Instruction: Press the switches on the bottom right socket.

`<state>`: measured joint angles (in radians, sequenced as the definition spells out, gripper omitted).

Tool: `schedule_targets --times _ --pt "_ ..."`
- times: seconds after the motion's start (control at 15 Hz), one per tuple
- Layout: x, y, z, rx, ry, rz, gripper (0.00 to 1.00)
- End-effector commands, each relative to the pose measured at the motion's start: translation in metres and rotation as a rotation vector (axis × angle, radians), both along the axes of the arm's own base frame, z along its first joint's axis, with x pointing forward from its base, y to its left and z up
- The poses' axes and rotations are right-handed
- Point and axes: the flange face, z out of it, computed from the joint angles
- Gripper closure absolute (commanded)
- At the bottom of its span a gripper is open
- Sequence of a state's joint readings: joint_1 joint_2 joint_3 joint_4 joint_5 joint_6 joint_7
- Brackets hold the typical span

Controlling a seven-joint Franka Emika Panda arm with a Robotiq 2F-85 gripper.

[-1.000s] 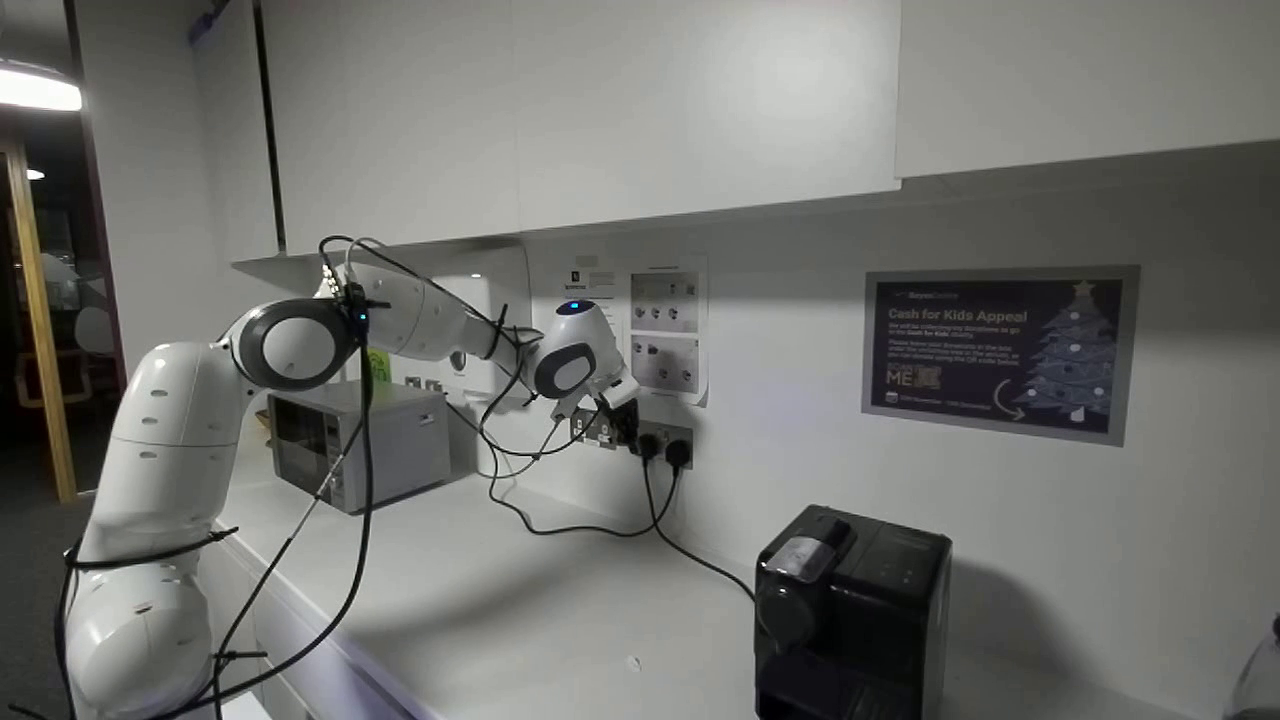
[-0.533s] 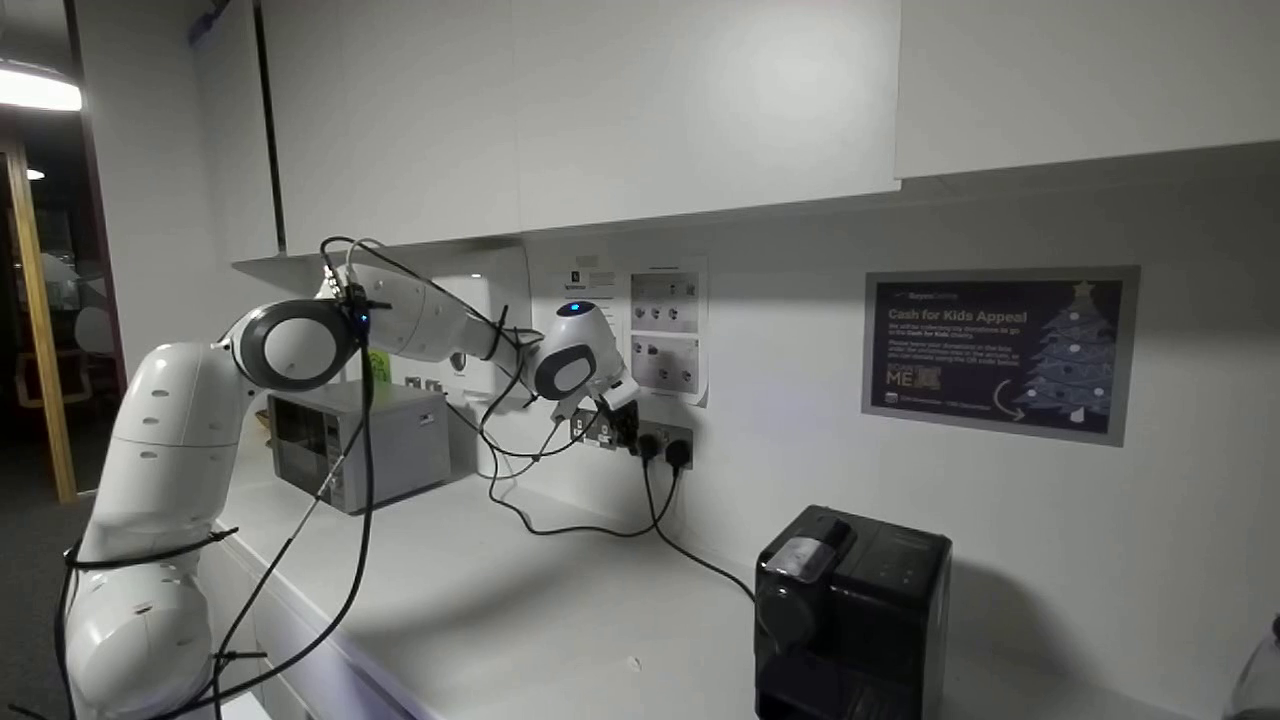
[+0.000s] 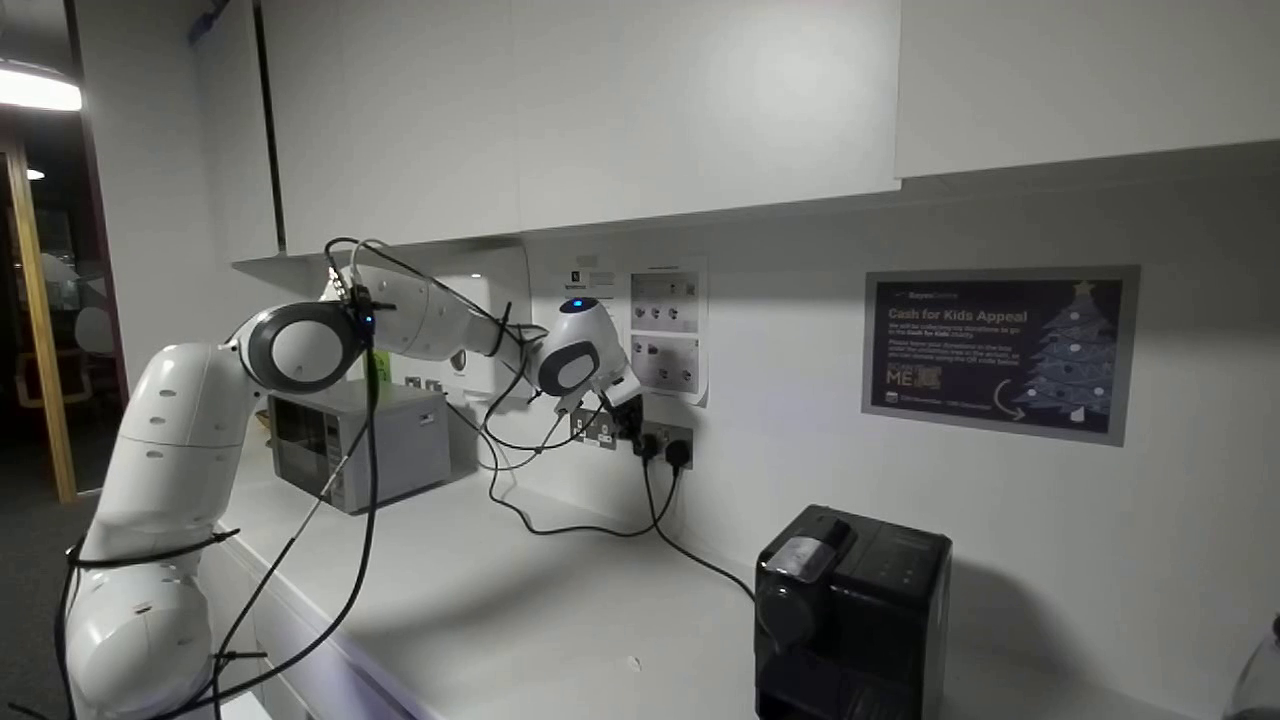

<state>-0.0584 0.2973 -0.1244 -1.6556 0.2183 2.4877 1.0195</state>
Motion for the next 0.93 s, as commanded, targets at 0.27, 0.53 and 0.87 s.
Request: schedule_targets --times 0.27,0.53,0.87 --pt "0.029 -0.009 0.008 0.046 -0.079 -0.12 1.0" --pt "0.038 -0.01 0.007 0.048 -0.096 -0.15 1.0" --pt "0.043 -0.016 0.011 0.05 -0.104 -0.178 1.0"
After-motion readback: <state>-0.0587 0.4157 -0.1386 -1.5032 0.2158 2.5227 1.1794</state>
